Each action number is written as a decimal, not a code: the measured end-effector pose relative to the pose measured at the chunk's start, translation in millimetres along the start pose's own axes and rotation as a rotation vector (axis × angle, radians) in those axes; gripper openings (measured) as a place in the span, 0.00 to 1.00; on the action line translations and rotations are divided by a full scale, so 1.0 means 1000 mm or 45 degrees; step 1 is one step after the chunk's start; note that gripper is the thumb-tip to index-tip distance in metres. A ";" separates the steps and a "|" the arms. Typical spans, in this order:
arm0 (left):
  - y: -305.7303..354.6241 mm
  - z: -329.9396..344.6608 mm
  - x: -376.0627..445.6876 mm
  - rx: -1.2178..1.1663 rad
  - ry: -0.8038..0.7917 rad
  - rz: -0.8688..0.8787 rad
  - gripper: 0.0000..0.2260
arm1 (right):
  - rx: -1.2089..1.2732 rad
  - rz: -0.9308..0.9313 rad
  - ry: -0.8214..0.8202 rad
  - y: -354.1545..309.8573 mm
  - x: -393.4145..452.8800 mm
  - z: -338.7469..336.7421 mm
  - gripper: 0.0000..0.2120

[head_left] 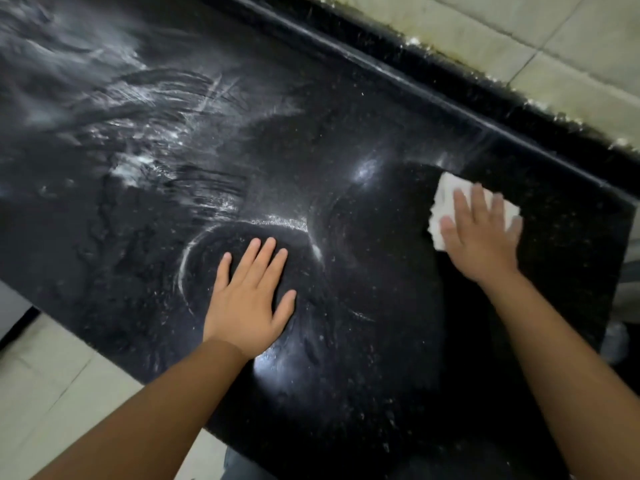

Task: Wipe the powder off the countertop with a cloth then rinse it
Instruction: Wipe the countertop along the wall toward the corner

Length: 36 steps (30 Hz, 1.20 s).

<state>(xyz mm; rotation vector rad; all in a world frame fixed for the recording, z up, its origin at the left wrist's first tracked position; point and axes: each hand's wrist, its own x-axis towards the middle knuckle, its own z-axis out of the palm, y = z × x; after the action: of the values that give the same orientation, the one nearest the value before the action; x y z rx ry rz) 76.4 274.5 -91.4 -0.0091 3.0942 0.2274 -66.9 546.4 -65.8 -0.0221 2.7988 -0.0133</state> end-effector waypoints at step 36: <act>0.004 -0.005 -0.003 -0.215 -0.003 -0.122 0.31 | -0.251 -0.767 -0.070 0.026 -0.123 0.051 0.25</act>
<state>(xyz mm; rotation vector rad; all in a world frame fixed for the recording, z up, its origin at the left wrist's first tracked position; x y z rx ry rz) 79.4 278.1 -85.8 -0.1618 3.0514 0.4825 65.7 574.2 -73.3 -0.8890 2.6176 0.1144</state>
